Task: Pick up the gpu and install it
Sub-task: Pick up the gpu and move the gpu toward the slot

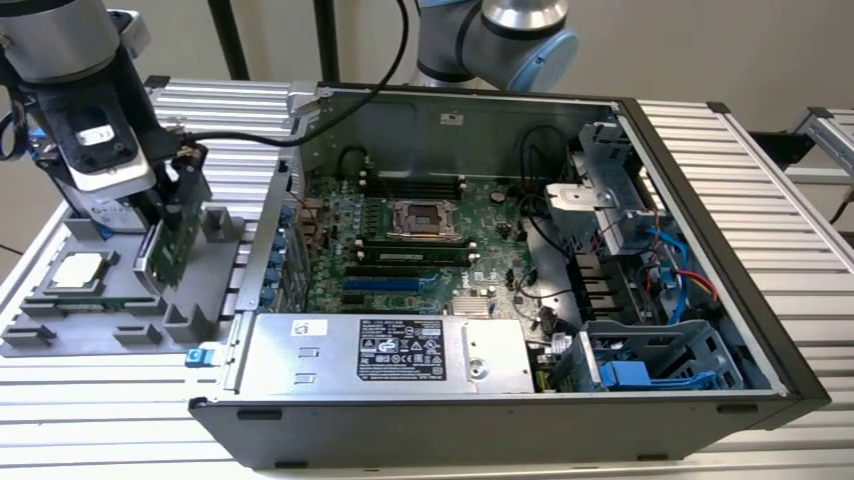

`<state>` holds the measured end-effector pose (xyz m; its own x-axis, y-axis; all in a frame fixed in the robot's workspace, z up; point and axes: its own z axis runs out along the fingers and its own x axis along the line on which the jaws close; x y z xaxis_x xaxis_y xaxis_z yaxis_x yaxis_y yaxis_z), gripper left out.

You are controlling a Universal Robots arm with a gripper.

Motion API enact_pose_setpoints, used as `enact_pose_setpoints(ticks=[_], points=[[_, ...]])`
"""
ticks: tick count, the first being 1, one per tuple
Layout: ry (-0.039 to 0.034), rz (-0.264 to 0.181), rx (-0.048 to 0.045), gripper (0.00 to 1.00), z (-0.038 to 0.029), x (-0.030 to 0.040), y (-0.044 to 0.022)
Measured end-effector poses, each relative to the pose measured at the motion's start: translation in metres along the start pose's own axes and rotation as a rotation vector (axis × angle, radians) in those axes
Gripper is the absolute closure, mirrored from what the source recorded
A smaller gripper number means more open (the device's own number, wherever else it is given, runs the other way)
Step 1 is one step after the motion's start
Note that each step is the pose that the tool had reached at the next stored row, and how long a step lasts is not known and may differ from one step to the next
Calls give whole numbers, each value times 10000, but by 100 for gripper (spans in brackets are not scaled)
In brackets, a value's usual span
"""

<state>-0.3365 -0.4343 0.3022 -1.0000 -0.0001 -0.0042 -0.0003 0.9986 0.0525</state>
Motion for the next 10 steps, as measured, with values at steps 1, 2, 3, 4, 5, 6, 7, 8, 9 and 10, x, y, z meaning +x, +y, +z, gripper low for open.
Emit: enact_pose_setpoints(ticks=[1,2,3,4,5,6,7,8,9,10], points=[[0,0,0,100,-4,0,0],[0,0,0,100,-9,0,1],[0,-1,1,100,-14,0,1],[-1,0,0,100,-18,0,1],[0,0,0,100,-24,0,1],[0,0,0,100,-29,0,2],[0,0,0,100,-35,0,2],[0,0,0,100,-41,0,2],[0,0,1,100,-47,0,2],[0,0,0,100,-53,-1,3]])
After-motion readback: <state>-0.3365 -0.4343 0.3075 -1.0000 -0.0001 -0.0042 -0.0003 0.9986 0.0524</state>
